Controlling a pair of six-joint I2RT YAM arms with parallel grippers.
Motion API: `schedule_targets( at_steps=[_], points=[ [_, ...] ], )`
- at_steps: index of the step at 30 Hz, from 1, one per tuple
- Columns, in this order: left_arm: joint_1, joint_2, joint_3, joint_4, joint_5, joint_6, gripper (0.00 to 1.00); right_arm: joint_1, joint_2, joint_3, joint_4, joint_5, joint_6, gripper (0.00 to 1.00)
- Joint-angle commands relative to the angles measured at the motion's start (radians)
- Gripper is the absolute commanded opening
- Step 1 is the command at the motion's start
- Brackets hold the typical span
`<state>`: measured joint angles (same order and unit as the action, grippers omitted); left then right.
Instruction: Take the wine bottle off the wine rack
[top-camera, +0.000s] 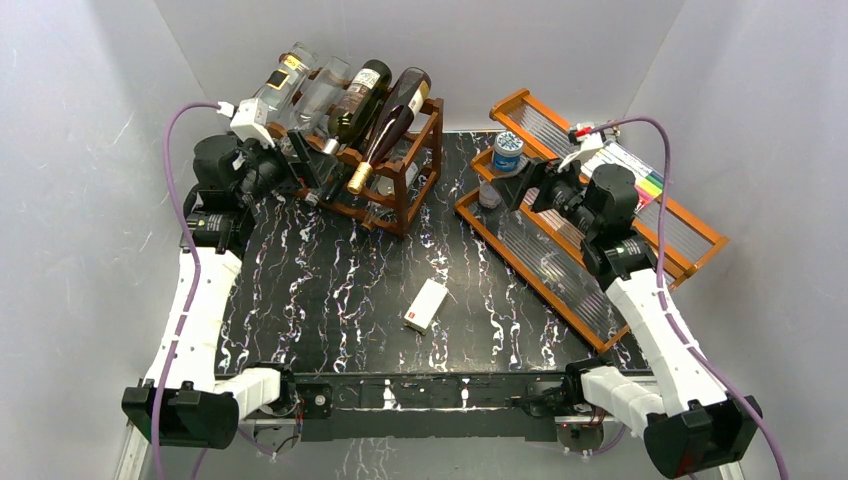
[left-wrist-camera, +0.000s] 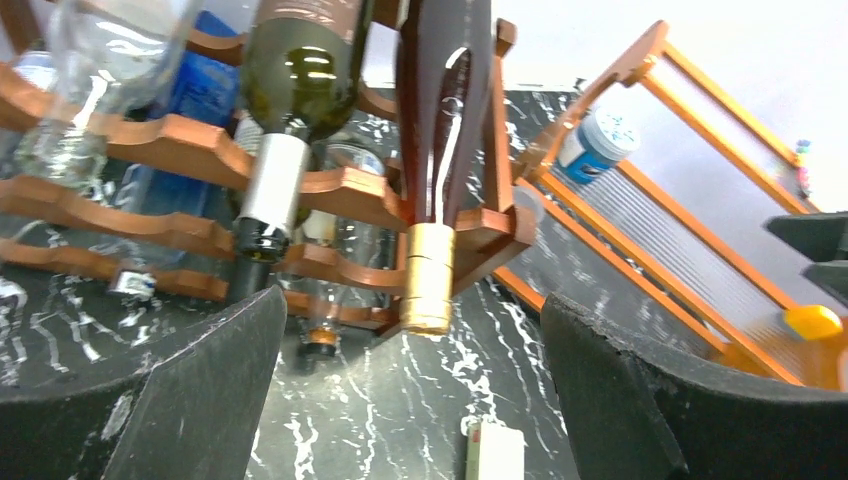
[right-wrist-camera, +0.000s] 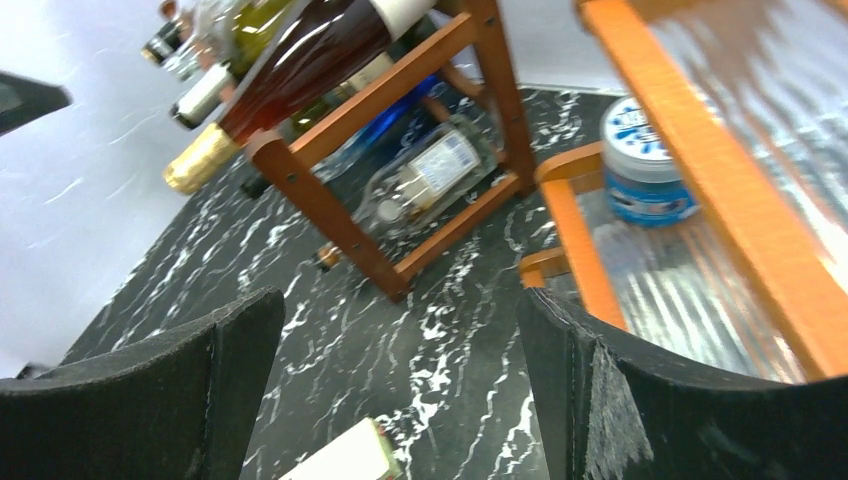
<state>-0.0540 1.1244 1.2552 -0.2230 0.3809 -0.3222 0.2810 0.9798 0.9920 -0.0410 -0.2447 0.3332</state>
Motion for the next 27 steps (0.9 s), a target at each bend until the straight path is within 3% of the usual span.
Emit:
schedule_targets(
  at_steps=[1,6,13,22,27],
  points=[
    [0.0,0.014,0.025,0.047,0.167,-0.075,0.98,0.007,0.047,0.066,0.093,-0.177,0.056,0.98],
    [-0.007,0.053,0.038,0.049,0.227,-0.119,0.98,0.094,0.149,0.138,0.053,-0.169,0.065,0.98],
    [-0.017,0.114,0.066,-0.004,0.25,-0.155,0.98,0.259,0.282,0.197,0.006,-0.016,0.114,0.98],
    [-0.05,0.163,0.099,-0.122,0.213,-0.141,0.98,0.296,0.438,0.282,-0.092,-0.026,0.177,0.98],
    [-0.085,0.209,0.149,-0.259,0.112,-0.077,0.98,0.295,0.48,0.317,-0.18,-0.047,0.133,0.98]
  ],
)
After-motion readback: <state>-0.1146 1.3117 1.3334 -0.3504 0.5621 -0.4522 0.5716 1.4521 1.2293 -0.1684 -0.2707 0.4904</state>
